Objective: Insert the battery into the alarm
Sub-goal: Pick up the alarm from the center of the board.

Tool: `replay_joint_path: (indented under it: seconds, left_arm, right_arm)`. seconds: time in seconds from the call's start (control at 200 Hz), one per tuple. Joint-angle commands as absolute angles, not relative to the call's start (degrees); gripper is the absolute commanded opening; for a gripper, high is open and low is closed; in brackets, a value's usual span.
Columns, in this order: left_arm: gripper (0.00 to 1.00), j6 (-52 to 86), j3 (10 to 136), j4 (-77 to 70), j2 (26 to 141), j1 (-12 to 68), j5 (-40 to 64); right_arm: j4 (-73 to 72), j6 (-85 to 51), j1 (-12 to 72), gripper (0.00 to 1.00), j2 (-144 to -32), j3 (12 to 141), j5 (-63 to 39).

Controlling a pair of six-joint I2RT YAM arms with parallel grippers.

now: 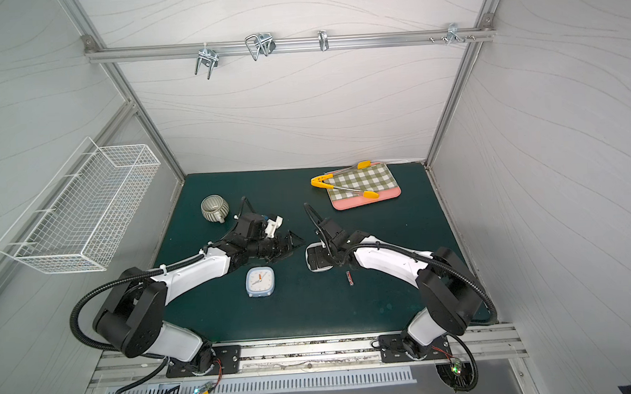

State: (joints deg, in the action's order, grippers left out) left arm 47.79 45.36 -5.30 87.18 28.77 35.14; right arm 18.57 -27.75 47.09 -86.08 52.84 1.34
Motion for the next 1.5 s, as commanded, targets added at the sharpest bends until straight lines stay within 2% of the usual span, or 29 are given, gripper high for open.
replay_joint_path:
  seconds: [0.0,0.11,0.265,0.405,0.65,0.83,0.885,1.101,1.246,1.376,1.496]
  left_arm:
    - [0.78,50.40,47.42,-11.73,89.45,29.59,39.49]
    - [0.71,50.98,47.89,-12.23,90.85,30.87,40.61]
    - [0.66,51.21,48.60,-12.45,92.67,31.71,40.93]
    - [0.49,51.99,48.54,-13.18,92.96,31.67,41.70]
    - [0.43,52.03,48.52,-13.35,93.69,31.90,42.17]
    - [0.34,51.22,48.34,-14.27,93.34,31.84,42.23]
    - [0.28,51.61,48.51,-14.88,93.30,31.74,42.18]
    - [0.26,53.20,49.07,-16.62,93.87,31.64,43.16]
    - [0.40,52.80,49.00,-16.24,94.06,31.29,42.46]
    - [0.31,52.91,49.37,-16.77,94.47,31.15,42.52]
    - [0.30,53.00,49.57,-16.88,94.57,31.11,42.58]
  right_arm:
    - [11.60,-26.49,47.02,0.87,-82.92,51.67,-1.58]
    - [10.81,-26.46,47.02,0.87,-82.25,51.16,-1.67]
    - [10.61,-26.19,47.02,0.87,-82.26,51.15,-2.02]
    - [10.89,-26.06,47.02,0.87,-82.59,51.31,-1.85]
    - [10.90,-25.99,47.02,0.87,-82.61,51.53,-2.02]
    - [11.08,-25.67,47.02,0.90,-81.80,51.29,-1.85]
    - [11.08,-25.42,47.02,0.90,-81.64,51.16,-1.58]
    - [11.16,-24.10,47.01,0.90,-81.52,51.07,-1.58]
    - [11.18,-23.20,46.93,0.88,-80.93,50.74,-1.58]
    - [11.23,-23.04,46.94,0.91,-80.59,50.45,-1.82]
    - [11.35,-22.86,46.93,0.99,-79.87,50.24,-1.65]
